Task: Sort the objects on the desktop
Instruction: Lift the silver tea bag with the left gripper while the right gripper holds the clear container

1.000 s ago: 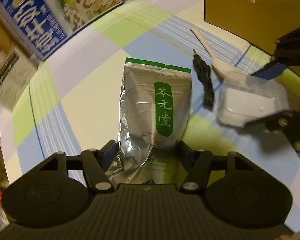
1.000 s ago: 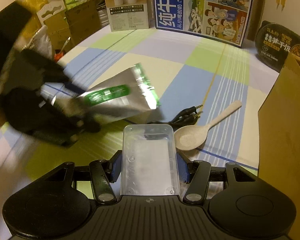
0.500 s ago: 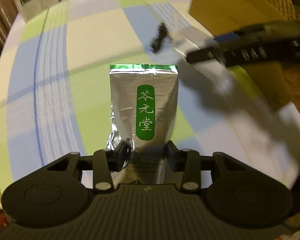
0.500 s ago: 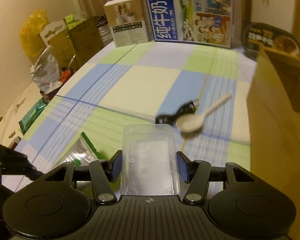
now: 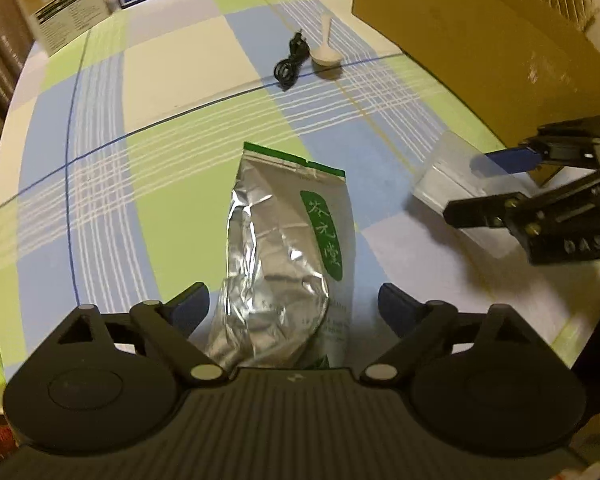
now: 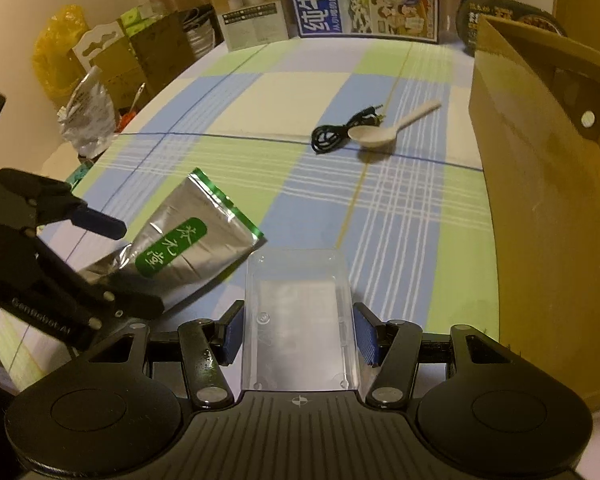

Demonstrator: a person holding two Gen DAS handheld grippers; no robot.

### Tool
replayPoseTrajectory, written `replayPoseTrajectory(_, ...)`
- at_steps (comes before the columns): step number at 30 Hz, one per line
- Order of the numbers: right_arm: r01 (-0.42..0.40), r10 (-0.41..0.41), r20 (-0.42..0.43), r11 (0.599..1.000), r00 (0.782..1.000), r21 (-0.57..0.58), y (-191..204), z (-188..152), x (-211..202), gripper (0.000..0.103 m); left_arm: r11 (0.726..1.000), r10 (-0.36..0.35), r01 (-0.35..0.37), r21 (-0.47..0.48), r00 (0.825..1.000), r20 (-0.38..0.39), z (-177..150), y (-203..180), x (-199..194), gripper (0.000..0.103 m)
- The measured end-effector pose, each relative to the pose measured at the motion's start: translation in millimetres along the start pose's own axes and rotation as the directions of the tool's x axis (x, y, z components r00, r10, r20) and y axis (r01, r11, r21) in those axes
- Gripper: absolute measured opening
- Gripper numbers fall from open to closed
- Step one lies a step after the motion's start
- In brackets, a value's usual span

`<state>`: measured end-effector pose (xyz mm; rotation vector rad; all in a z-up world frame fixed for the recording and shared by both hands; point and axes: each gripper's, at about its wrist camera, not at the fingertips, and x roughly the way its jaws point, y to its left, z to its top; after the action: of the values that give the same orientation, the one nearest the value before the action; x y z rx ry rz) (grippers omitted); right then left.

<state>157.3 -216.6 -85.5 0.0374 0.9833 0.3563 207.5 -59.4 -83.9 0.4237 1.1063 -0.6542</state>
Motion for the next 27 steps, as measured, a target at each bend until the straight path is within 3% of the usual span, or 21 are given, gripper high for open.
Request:
replayPoseTrajectory(5,-0.010,0.010,-0.021,1.000,1.000,-0.002,3,-4,9,0.053,1.000,-0.018,0.019,0.017,0.998,-0.062,12,5,14,0.087)
replayPoseTrajectory(8,-0.006,0.006,-0.027,1.000,1.000,-0.006,3,-4,13,0.053,0.999,-0.024,0.029,0.042,0.994,-0.109,17,6,22,0.078)
replayPoseTrajectory(13,0.005,-0.005,-0.033,1.000,0.999,0.003,-2,-5,19,0.053,0.997,-0.026,0.036,0.071,0.989,-0.147,17,1,31,0.079)
replayPoseTrajectory(15,0.005,-0.005,-0.035,1.000,0.999,-0.002,-2,-5,19,0.054,0.996,-0.012,0.026,0.091,0.989,-0.148,13,-2,35,0.086)
replayPoseTrajectory(21,0.014,-0.017,-0.063,0.999,0.998,-0.040,2,-8,20,0.072,0.994,-0.017,0.037,0.103,0.982,-0.186,14,-3,36,0.088)
replayPoseTrajectory(27,0.027,-0.028,-0.058,0.999,0.998,-0.028,-1,-9,17,0.074,0.995,-0.045,0.062,0.073,0.976,-0.213,19,3,37,0.087)
